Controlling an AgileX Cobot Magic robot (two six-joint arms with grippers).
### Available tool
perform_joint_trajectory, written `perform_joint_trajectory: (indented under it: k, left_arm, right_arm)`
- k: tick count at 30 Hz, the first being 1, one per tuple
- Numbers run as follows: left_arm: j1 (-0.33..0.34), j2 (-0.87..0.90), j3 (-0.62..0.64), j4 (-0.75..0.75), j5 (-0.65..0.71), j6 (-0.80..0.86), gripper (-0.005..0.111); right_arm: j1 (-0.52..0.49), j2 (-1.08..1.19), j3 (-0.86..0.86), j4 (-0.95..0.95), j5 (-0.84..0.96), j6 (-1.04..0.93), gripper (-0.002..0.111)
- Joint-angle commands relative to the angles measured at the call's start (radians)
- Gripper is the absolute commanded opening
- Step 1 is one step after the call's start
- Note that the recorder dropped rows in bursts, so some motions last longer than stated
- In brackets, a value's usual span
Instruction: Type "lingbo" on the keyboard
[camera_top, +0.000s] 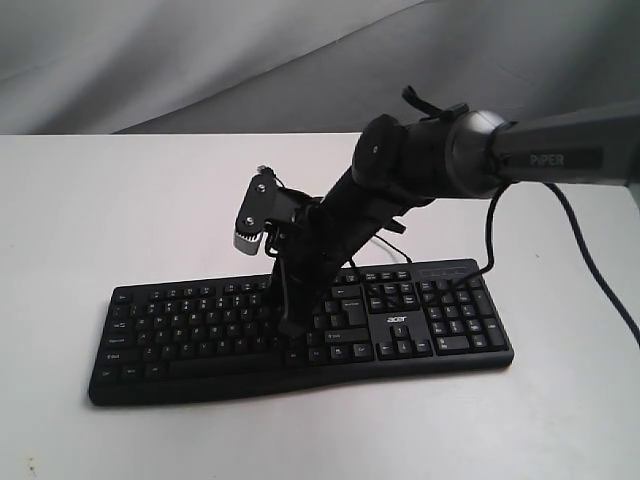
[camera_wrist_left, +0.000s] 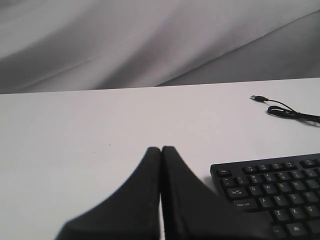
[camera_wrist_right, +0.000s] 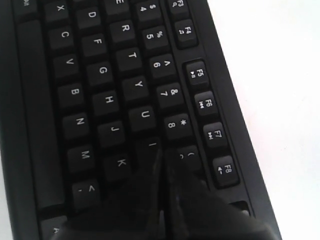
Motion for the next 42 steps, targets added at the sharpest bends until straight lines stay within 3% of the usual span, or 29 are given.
perform_joint_trajectory:
  k: [1, 27, 42]
  left_arm:
    - [0.001, -0.004, 0.005, 0.0, -0.011, -0.002, 0.001]
    - [0.001, -0.004, 0.005, 0.0, -0.011, -0.002, 0.001]
    - [0.001, -0.004, 0.005, 0.0, -0.011, -0.002, 0.001]
  right_arm:
    - [-0.005, -0.003, 0.006, 0.004, -0.007, -0.002, 0.0]
    - [-0.005, 0.023, 0.006, 0.0, -0.007, -0.005, 0.0]
    - [-0.009, -0.249, 0.006, -0.067, 0.048, 0.088, 0.0]
